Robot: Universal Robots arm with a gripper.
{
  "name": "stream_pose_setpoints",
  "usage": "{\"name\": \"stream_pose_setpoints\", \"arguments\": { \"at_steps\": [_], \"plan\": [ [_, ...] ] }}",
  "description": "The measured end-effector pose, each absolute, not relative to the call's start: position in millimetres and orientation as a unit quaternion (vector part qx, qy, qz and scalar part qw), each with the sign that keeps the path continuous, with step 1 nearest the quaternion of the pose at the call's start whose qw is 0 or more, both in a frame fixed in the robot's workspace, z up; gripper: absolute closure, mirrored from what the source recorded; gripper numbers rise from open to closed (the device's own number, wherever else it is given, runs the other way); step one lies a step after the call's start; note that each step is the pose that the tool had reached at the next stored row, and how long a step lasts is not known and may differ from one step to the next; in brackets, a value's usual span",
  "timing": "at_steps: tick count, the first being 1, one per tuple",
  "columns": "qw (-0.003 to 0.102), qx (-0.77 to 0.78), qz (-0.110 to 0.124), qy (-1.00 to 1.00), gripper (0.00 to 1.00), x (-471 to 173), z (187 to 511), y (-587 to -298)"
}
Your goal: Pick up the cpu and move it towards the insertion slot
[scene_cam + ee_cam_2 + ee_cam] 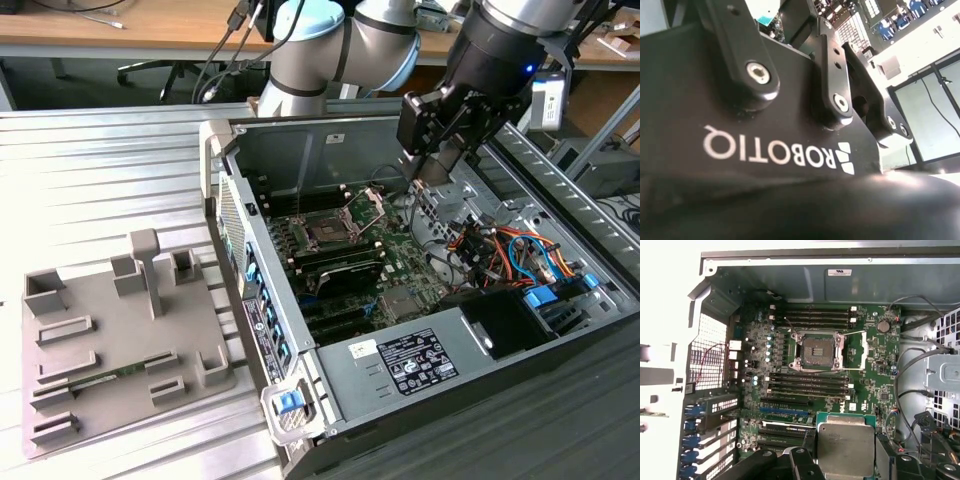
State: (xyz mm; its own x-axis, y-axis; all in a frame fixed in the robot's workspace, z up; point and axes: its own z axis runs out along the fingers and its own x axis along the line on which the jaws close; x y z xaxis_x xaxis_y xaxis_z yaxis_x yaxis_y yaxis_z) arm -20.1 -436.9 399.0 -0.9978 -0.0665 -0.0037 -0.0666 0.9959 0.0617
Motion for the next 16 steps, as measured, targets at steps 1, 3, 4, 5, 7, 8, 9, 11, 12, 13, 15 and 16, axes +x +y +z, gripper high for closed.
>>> {"name": "stream_pose_setpoints", "arguments": {
  "at_steps": [1, 3, 4, 5, 7, 8, 9, 11, 12, 13, 15, 16],
  "plan": [
    [0.001, -0.033, 0.031, 0.999, 0.45, -20.1, 399.0, -436.7],
    [0.001, -0.033, 0.031, 0.999, 0.45, -20.1, 399.0, -436.2],
    [0.001, -0.033, 0.031, 0.999, 0.45, -20.1, 399.0, -436.0],
    [0.001, -0.033, 0.031, 0.999, 0.45, -20.1, 398.9, -435.9],
    [0.001, -0.033, 0.031, 0.999, 0.45, -20.1, 398.8, -435.6],
    [0.001, -0.033, 0.031, 0.999, 0.45, -20.1, 398.8, -435.5],
    [0.001, -0.033, 0.031, 0.999, 0.45, -20.1, 398.7, -435.3],
    [0.001, -0.033, 0.031, 0.999, 0.45, -20.1, 398.7, -435.0],
    [0.001, -0.033, 0.031, 0.999, 0.45, -20.1, 398.7, -434.9],
    [0.001, -0.033, 0.031, 0.999, 0.45, -20.1, 398.6, -434.8],
    [0.001, -0.033, 0.031, 0.999, 0.45, -20.1, 398.6, -434.5],
    [0.001, -0.033, 0.031, 0.999, 0.45, -20.1, 398.5, -434.2]
  ]
}}
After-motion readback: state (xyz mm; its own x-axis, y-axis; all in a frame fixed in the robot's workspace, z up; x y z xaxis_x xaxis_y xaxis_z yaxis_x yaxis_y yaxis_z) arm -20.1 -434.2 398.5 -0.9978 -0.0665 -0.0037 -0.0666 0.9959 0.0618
